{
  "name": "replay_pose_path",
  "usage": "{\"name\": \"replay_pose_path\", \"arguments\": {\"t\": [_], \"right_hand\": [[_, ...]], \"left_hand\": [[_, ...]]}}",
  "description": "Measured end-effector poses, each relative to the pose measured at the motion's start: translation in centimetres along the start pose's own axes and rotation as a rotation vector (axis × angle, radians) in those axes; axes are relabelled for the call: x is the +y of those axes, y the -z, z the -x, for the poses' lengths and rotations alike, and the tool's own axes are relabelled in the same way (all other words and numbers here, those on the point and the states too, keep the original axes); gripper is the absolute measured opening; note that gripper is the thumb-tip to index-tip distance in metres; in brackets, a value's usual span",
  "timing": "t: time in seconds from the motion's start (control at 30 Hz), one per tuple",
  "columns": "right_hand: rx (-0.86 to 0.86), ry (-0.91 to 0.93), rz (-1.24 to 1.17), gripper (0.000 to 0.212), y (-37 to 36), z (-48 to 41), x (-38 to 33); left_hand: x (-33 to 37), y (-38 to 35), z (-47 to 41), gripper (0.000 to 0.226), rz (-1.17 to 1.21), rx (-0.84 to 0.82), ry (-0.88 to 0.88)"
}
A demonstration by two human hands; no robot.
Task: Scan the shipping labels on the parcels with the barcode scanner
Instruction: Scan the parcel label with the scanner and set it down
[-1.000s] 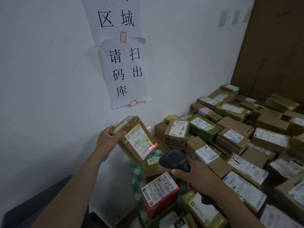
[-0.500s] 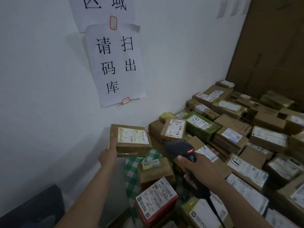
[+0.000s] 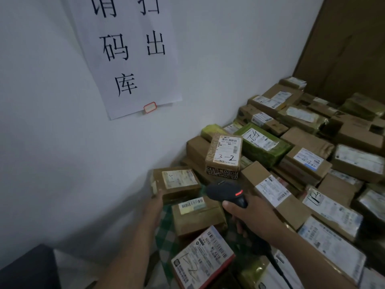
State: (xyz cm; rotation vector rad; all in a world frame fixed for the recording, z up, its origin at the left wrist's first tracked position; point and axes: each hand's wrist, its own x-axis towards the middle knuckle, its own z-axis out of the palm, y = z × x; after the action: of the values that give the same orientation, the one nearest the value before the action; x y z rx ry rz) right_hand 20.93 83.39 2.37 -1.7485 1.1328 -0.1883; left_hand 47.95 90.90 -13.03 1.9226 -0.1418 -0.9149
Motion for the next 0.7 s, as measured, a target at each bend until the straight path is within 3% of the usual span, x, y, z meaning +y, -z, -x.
{"name": "replay_pose_path", "arguments": {"t": [0.2,0.33,0.43,0.57,0.7], "right_hand": [[-0.017,-0.041,0.003,0.038,-0.2,-0.8,0.5],[0.036,-0.057,-0.029,0.030,0.3,-0.7,0.8],[0.113,-0.077,-0.085,0.032,1.0,-0.5,0.9],[0.219,-0.136,-0.131,0.036,2.3,-0.4,1.3],[0.359,-0.161,-0.148,0.035,3.5,-0.2,1.8]], "left_hand": [[-0.5,-0.2,-1.0,0.030,-0.263,-0.086,-0.180],[3.4,-1.7,0.5,0.035,-0.417,0.091,-0.383],[7.0,-4.5,3.2,0.060,-0.527,0.115,-0.504],[10.1,-9.2,6.8,0.084,-0.542,0.025,-0.639],[11.1,-13.3,7.6,0.121,-0.729,0.042,-0.605]]}}
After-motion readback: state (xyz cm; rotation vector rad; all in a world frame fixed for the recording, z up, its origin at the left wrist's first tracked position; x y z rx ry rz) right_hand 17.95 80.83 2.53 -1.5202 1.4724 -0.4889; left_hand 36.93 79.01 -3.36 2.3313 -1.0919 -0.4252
